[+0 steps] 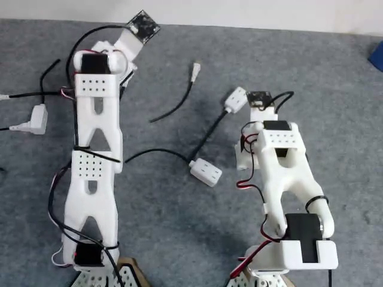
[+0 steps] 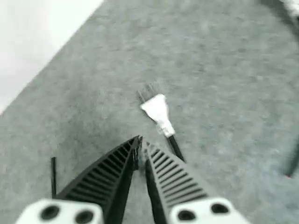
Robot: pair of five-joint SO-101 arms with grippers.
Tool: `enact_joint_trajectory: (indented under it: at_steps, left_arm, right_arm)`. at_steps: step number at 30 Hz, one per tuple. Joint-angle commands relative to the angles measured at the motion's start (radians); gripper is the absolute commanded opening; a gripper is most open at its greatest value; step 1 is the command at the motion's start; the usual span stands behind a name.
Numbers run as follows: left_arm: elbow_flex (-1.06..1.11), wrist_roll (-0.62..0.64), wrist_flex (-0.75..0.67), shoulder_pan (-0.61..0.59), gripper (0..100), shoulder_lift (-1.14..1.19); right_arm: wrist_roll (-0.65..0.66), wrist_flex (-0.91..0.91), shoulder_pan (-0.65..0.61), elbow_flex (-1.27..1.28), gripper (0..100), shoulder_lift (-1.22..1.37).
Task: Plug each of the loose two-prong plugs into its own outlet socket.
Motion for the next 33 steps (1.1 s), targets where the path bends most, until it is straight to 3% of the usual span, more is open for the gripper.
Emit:
enact_joint_trajectory:
  at_steps: [1, 3, 7, 12, 18, 26, 33]
  left_arm:
    - [-0.018, -0.005, 0.043, 0.033, 1, -0.065]
    - [-0.016, 0.018, 0.043, 0.025, 4, -0.035]
    - [-0.016, 0.078, -0.064, -0.002, 22, 0.054]
    - [0.005, 0.097, -0.282, -0.031, 21, 0.128]
    - [0.094, 0.158, -0.433, -0.073, 21, 0.2]
    - [0.14, 0.158, -0.535, -0.124, 20, 0.332]
    - [0.113, 0.072, -0.528, -0.077, 7, 0.432]
  right_arm:
    - [0.011, -0.005, 0.013, -0.005, 56.8, -0.019]
    - [0.011, -0.004, 0.013, -0.004, 56.8, -0.019]
    - [0.011, -0.004, 0.01, -0.004, 56.8, -0.019]
    - [0.011, -0.002, 0.008, -0.002, 56.8, -0.019]
    - [0.014, 0.01, 0.008, -0.002, 56.8, -0.019]
    - [0.038, 0.01, 0.008, -0.002, 56.8, -0.019]
    - [0.038, 0.01, 0.008, -0.002, 56.8, -0.019]
